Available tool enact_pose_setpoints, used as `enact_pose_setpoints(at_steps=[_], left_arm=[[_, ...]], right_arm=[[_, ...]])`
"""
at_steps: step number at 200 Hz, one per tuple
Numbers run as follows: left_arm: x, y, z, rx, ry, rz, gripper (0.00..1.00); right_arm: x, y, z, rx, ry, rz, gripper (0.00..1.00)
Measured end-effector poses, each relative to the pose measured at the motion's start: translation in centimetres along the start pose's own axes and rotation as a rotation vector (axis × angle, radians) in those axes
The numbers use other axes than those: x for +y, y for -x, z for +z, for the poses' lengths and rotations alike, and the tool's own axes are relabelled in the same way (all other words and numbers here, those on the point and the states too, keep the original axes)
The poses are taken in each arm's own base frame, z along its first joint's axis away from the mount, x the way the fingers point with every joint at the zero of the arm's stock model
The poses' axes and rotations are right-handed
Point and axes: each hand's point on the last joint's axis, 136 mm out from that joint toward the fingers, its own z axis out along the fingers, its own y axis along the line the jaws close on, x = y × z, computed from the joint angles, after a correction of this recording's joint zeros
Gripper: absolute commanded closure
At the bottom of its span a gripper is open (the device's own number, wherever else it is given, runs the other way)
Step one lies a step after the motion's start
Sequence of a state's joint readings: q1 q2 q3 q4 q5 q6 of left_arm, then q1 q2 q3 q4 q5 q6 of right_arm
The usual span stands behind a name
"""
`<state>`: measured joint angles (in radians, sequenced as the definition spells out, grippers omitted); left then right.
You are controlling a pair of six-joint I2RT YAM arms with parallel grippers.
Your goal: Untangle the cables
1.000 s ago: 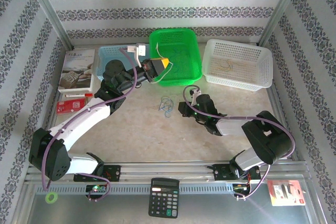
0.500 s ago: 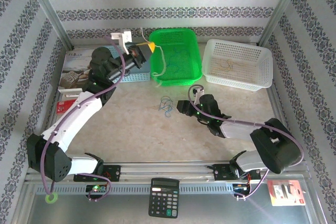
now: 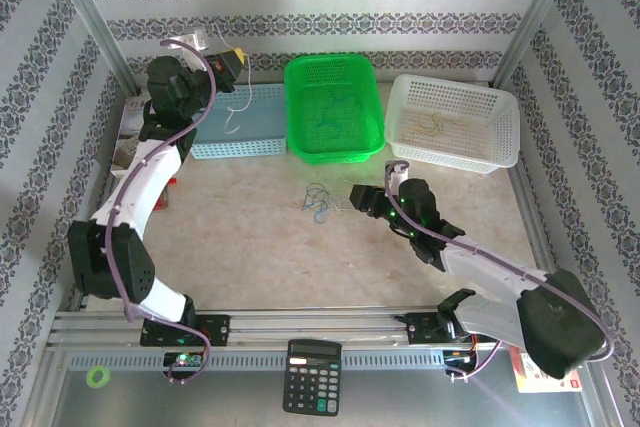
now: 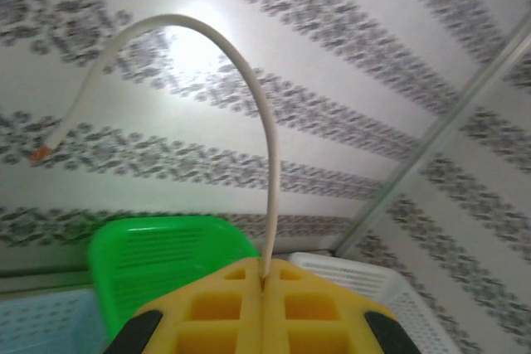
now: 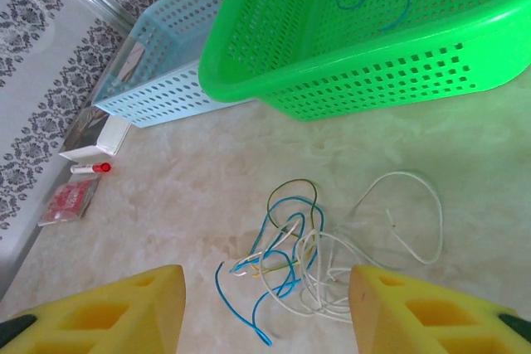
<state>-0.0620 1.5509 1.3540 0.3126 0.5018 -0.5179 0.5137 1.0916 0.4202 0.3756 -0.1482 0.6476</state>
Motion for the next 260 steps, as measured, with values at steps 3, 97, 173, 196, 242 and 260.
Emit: enact_pose_setpoints(at_steps=[3, 97, 173, 196, 242, 260], left_arm=[[0.5, -0.1, 0.2, 0.002, 0.010, 0.001, 1.00], [9.3, -5.7, 4.8, 0.114, 0.146, -0.007, 0.94], [12.3, -10.8, 3.9, 0.201, 0.226, -0.041, 0.11], [11.3, -9.2, 3.5, 0.170, 0.216, -0.031, 0.00], [7.3, -4.7, 1.6, 0.083, 0.158, -0.023, 0.00], [6.1, -4.2, 0.4, 0.069, 0.140, -0.042, 0.00]], right_arm=[[0.0, 0.1, -0.1, -0.002, -0.002, 0.001, 0.45], [-0.2, 1.0, -2.2, -0.035, -0.038, -0.014, 0.44], [-1.0, 1.2, -2.6, -0.035, -0.063, -0.009, 0.41], [-1.2, 1.2, -2.6, -0.033, -0.070, -0.007, 0.42], [-1.8, 0.0, -1.7, 0.022, -0.085, 0.000, 0.43], [-1.6, -0.7, -1.2, 0.059, -0.082, 0.000, 0.45]])
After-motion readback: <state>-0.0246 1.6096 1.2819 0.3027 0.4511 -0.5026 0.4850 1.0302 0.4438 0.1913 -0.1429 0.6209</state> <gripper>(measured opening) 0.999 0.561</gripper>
